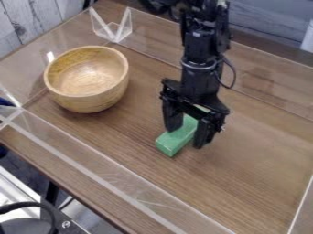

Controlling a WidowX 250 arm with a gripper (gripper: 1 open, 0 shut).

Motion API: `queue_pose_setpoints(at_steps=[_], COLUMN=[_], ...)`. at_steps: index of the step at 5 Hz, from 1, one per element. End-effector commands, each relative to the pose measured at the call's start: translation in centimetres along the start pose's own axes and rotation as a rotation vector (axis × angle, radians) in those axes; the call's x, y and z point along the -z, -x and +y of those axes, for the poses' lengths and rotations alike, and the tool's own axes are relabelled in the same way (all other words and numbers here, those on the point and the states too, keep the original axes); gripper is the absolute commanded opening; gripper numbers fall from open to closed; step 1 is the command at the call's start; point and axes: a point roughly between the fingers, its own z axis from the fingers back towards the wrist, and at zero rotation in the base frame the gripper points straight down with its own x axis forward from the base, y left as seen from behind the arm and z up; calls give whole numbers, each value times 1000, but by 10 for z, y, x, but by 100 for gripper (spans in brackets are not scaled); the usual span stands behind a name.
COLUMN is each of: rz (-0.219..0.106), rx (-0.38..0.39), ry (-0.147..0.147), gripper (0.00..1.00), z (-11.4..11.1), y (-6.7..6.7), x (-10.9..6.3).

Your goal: Put the green block in the brown bowl

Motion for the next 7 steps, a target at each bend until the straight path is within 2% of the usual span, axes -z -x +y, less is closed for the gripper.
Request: queue_pose_setpoints(at_steps=[1, 2, 4, 6, 7], rz=[-16, -14, 10, 3, -4], rx=[7, 4, -41, -45, -53], ry=[-18, -32, -38, -61, -64], gripper=[100, 100, 100, 100, 100], z=[3, 5, 5, 7, 6], y=[2, 5, 5, 14, 13], x=[5, 11, 25, 34, 35])
